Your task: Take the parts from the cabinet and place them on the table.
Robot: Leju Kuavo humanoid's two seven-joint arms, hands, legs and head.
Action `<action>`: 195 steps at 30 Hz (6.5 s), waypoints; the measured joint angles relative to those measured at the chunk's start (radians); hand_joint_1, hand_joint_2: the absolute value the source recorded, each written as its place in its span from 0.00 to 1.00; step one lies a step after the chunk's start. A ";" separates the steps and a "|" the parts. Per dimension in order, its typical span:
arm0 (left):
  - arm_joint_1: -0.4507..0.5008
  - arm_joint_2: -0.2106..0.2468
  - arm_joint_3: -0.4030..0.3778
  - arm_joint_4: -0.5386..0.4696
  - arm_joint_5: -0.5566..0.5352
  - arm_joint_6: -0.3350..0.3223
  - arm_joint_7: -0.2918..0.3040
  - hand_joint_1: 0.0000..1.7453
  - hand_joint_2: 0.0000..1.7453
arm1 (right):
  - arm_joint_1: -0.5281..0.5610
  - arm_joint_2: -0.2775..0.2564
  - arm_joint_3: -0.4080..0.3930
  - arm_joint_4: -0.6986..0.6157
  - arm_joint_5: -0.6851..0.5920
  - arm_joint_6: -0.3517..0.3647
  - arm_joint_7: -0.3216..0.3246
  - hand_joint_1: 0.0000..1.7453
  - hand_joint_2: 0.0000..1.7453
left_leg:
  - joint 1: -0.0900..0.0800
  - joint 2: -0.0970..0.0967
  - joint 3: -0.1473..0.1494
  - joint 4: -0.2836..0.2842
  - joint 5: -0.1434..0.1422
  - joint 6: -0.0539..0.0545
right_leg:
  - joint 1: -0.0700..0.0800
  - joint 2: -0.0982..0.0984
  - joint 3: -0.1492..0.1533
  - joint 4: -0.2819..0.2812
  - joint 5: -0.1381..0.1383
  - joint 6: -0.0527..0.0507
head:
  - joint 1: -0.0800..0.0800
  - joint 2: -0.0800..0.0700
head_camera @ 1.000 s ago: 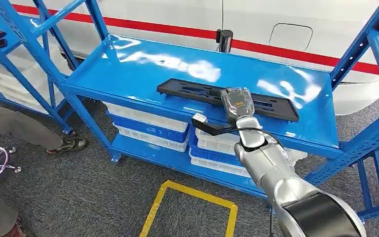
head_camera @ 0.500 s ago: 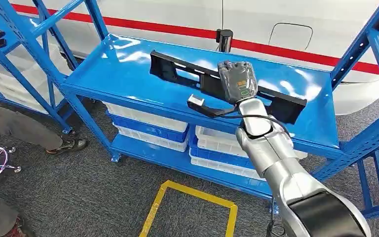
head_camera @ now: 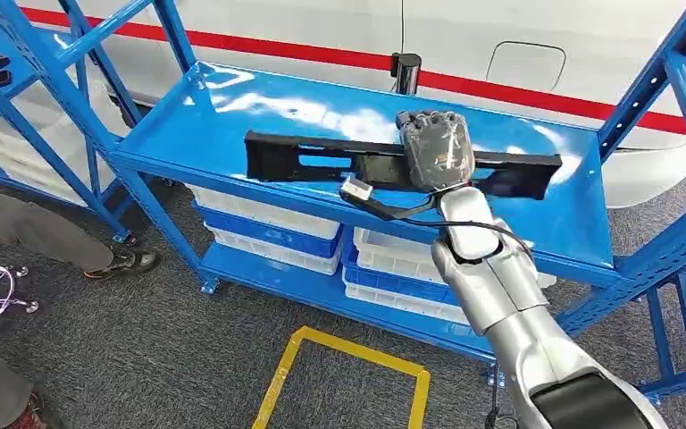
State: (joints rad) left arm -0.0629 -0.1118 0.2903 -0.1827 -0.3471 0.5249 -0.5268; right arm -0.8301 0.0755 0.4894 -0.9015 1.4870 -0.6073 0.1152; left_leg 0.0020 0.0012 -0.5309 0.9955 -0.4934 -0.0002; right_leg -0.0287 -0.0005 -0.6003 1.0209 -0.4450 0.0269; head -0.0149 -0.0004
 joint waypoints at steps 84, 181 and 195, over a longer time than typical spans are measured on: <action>-0.005 0.002 0.099 -0.002 0.024 -0.146 0.156 0.00 1.00 | 0.366 -0.195 0.065 -0.582 -0.080 0.079 -0.127 0.93 1.00 | 0.000 0.000 -0.001 0.000 -0.001 0.001 | 0.000 0.000 -0.001 0.000 0.000 0.000 | 0.000 0.000; -0.009 0.002 0.128 -0.008 -0.012 -0.140 0.211 0.00 1.00 | 0.429 -0.171 -0.021 -0.636 -0.001 -0.006 -0.052 0.93 1.00 | -0.005 0.013 -0.038 0.008 0.029 0.020 | 0.015 -0.003 0.014 -0.014 -0.005 0.007 | 0.001 0.000; -0.019 0.002 0.135 -0.008 -0.021 -0.150 0.221 0.00 1.00 | 0.409 -0.175 -0.038 -0.621 -0.003 -0.004 -0.043 0.93 1.00 | -0.002 0.019 -0.048 -0.008 0.057 0.064 | 0.006 -0.001 -0.071 0.177 -0.112 0.007 | 0.004 0.000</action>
State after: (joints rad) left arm -0.0817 -0.1099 0.4253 -0.1911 -0.3685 0.3754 -0.3056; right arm -0.4214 -0.0996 0.4517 -1.5225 1.4836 -0.6111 0.0721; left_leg 0.0004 0.0201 -0.5786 0.9878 -0.4368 0.0635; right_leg -0.0228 -0.0018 -0.6709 1.1984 -0.5568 0.0343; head -0.0111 -0.0004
